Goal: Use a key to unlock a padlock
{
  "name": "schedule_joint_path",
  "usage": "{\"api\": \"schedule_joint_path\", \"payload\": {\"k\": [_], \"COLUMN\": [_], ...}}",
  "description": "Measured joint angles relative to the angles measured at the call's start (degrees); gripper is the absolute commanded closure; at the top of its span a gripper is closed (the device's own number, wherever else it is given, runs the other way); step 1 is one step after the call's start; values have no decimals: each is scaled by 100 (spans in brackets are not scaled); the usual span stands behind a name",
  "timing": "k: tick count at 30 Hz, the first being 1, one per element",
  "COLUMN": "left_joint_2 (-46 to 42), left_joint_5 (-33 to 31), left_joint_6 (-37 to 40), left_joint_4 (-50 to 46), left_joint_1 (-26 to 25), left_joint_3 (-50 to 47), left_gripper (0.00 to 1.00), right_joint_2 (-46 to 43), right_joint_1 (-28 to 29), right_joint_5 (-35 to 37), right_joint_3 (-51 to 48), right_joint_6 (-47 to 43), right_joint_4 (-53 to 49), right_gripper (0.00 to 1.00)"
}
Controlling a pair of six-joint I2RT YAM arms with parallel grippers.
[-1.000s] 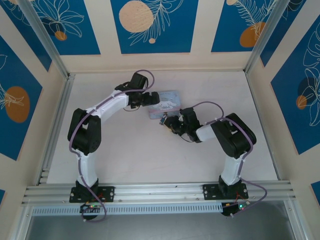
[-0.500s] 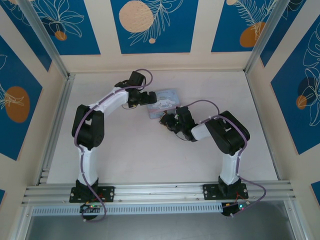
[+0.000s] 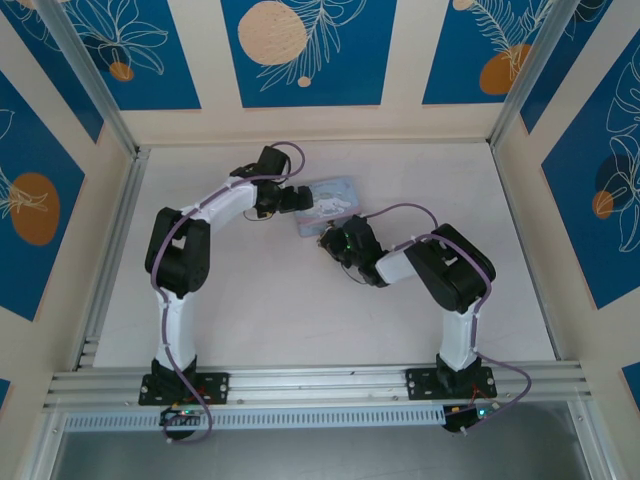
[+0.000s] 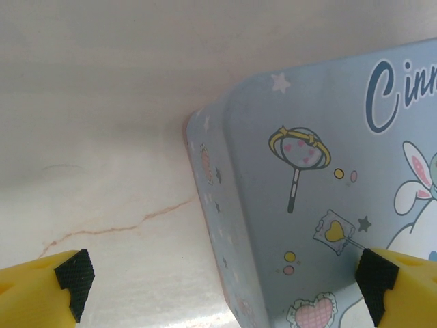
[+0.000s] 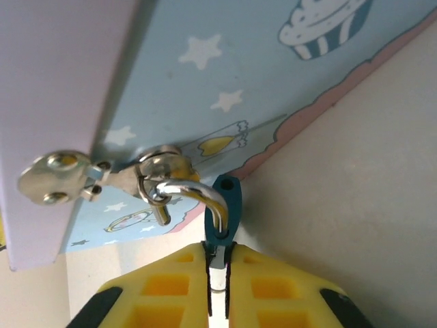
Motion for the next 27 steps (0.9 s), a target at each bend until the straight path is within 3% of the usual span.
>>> {"api": "schedule_joint_path", "payload": {"k": [2, 19, 23, 27], "left_joint_2": [2, -173, -197, -197], "left_joint_5": [9, 348, 409, 415], "left_joint_6": [0, -459, -501, -542], "left_joint_4": [94, 898, 975, 990], "left_joint_1": [9, 15, 13, 11], "left_joint_3": [-39, -656, -719, -723], "left_gripper": [1, 12, 12, 11], "right_joint_2": [-28, -398, -442, -603], "right_joint_1": [9, -378, -435, -323], "right_joint_5": [63, 227, 153, 26], "right_joint_3": [24, -313, -313, -315], "right_joint_6": [22, 442, 413, 245], "right_joint_4": [-85, -382, -264, -256], "right_gripper": [100, 100, 81, 69]}}
